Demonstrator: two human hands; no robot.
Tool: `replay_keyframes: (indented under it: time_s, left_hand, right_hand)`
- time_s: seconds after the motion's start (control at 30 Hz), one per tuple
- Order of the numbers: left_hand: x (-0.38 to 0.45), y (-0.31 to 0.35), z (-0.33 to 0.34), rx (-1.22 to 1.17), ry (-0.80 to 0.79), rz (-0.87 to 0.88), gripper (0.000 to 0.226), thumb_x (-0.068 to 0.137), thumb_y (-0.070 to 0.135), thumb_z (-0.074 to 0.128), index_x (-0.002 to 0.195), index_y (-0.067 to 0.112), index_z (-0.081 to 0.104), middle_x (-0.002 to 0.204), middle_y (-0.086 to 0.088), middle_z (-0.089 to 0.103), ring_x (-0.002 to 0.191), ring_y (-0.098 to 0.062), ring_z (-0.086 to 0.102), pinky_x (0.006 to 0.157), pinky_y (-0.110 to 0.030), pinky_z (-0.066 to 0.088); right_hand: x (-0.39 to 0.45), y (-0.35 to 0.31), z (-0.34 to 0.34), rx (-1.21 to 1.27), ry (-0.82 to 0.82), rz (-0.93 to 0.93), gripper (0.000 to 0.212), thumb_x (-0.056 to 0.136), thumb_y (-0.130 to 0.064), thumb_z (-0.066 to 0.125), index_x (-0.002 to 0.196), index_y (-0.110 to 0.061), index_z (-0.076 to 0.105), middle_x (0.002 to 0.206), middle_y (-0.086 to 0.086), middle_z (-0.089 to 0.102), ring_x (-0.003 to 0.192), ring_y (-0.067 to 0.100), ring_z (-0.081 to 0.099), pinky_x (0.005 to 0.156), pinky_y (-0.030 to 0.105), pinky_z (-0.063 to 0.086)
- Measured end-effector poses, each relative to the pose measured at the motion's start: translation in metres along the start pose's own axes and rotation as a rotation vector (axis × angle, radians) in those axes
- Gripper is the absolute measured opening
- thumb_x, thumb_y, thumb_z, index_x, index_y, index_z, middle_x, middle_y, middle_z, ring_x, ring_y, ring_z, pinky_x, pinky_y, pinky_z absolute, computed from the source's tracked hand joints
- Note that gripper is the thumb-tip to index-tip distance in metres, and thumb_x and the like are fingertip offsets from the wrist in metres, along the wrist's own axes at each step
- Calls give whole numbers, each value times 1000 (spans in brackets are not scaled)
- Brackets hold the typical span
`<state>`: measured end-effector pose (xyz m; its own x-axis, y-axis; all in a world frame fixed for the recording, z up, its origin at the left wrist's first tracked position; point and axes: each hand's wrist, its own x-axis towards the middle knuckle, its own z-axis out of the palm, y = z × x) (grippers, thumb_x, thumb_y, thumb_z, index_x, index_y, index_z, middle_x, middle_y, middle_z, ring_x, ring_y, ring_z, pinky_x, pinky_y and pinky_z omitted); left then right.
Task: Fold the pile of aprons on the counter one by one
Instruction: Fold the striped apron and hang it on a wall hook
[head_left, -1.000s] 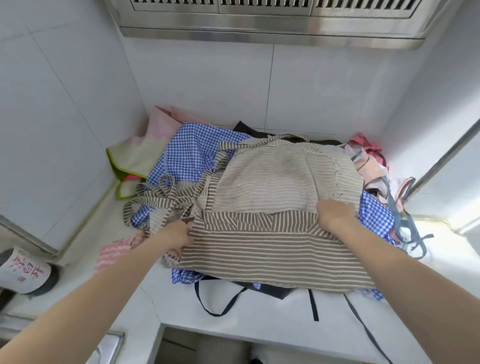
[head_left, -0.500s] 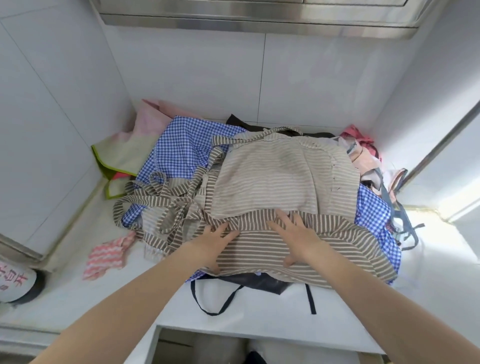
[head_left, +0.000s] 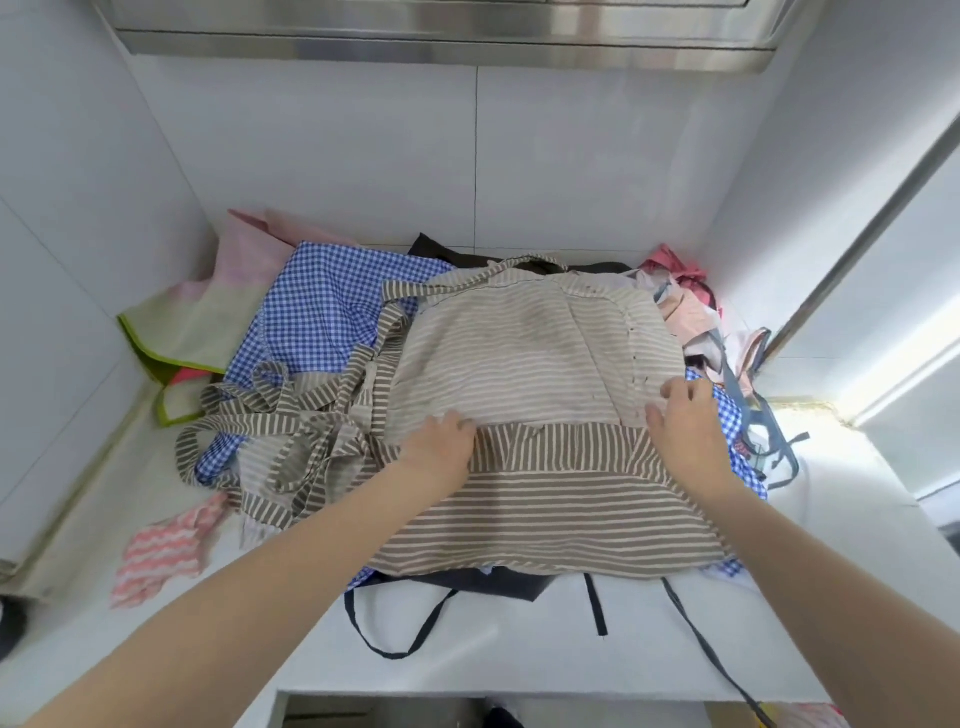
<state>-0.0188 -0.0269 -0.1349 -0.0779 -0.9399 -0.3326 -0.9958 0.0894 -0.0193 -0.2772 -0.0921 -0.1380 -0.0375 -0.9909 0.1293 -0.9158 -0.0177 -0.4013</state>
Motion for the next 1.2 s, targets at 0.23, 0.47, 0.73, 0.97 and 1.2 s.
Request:
replay_keyframes:
  time_s: [0.23,0.47,0.73,0.97,1.2]
  left_hand:
    - [29,68,-10,-211,-28,270,77,90,20,60,148,17,10,148,-12,15,84,-24,51,70,-31,42]
    - [51,65,16,76,-165,197,111,82,29,71,148,15,-18,156,-8,-19,136,-36,30,109,-41,32]
    - [46,67,20,92,-151,214,106,87,32,64,146,23,-22,155,-8,-23,139,-44,16,110,-44,33]
    - [13,11,35,-47,114,353,75,93,25,54,151,18,8,158,-4,0,141,-24,19,108,-35,35]
    - [-33,-78,56,-280,523,-101,56,65,5,78,114,4,53,110,-19,55,98,-39,58,82,-44,53]
  right_hand:
    - [26,7,-7,318,-361,536,11,83,-3,64,88,6,59,61,11,62,53,23,63,50,24,53]
    - [72,44,-73,15,-80,417,11,85,5,49,86,2,60,45,8,62,74,27,68,61,28,50]
    - [11,-28,-21,-163,-287,-441,45,89,-8,53,133,-14,43,130,8,41,112,22,49,95,34,47]
    - [-5,-6,20,-678,-854,-228,62,93,-5,46,145,-24,19,147,18,19,130,44,27,105,46,35]
    - [14,-126,29,-662,-698,-475,34,96,-9,42,128,-7,52,132,13,52,120,30,51,96,34,43]
